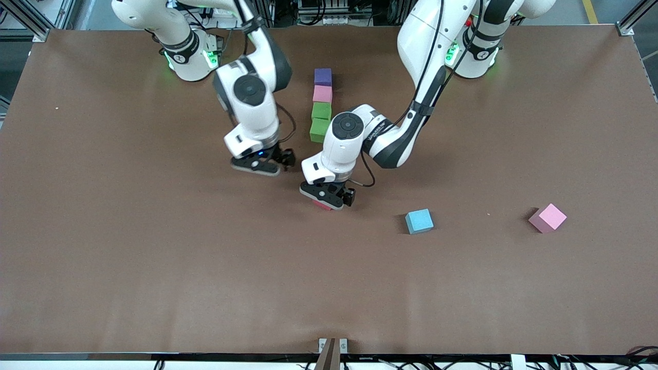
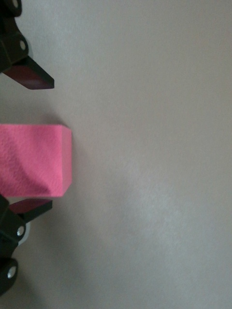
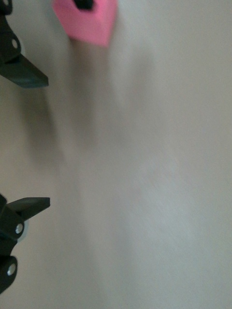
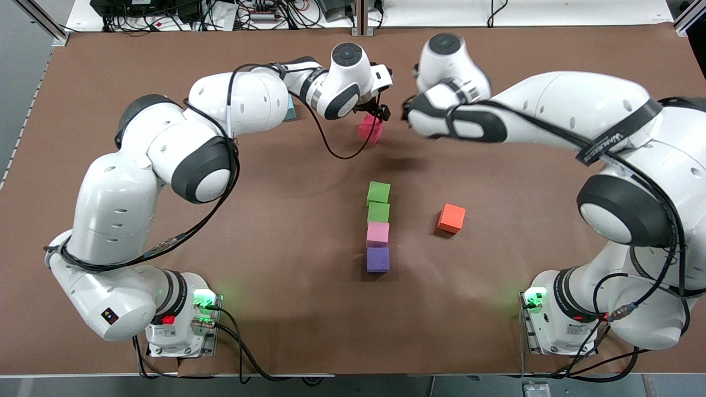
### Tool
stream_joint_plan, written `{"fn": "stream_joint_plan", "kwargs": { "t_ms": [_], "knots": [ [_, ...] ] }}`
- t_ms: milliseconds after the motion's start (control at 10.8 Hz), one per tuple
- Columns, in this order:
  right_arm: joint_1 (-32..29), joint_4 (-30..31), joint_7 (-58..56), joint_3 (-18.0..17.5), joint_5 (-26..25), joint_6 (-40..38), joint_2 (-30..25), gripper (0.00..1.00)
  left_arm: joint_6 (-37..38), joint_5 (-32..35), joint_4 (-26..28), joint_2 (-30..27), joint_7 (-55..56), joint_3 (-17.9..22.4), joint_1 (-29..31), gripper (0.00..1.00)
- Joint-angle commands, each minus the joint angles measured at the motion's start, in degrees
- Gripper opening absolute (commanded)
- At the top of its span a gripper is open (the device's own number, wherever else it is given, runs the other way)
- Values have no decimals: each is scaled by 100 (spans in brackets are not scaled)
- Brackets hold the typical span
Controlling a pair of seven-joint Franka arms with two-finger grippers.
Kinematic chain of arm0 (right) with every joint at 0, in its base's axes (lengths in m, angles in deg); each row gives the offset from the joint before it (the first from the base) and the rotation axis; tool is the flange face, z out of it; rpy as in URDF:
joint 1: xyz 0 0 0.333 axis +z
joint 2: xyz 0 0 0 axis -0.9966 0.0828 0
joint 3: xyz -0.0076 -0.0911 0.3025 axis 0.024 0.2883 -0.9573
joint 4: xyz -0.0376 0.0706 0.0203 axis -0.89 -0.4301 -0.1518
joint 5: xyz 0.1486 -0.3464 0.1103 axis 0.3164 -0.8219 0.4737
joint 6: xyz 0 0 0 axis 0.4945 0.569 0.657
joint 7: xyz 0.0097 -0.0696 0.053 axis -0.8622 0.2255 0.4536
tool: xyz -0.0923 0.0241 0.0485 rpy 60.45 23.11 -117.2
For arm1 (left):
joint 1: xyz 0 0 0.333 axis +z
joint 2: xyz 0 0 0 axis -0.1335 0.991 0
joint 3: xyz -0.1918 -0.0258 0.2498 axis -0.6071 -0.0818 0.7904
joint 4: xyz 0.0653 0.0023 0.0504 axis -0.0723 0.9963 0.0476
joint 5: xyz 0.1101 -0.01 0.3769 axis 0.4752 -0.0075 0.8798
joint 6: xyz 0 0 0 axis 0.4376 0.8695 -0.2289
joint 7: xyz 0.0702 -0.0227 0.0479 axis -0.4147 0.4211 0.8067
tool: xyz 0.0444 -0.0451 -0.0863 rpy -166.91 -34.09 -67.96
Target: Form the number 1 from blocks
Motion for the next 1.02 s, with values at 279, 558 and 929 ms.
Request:
{"fn": "stream_joint_plan", "kwargs": {
  "t_ms": [279,558,929],
  "knots": [
    [-1529,95,-2006,121,52,-384,-149,100,-54,400,-81,162,-67,-151,-32,100],
    [-2304,33,-2816,112,70,-569,-166,100,-98,549,-81,251,-58,-151,-32,100],
    [-2762,85,-3651,130,78,-1018,-632,100,-98,540,-55,198,195,-159,-32,0]
  ]
}}
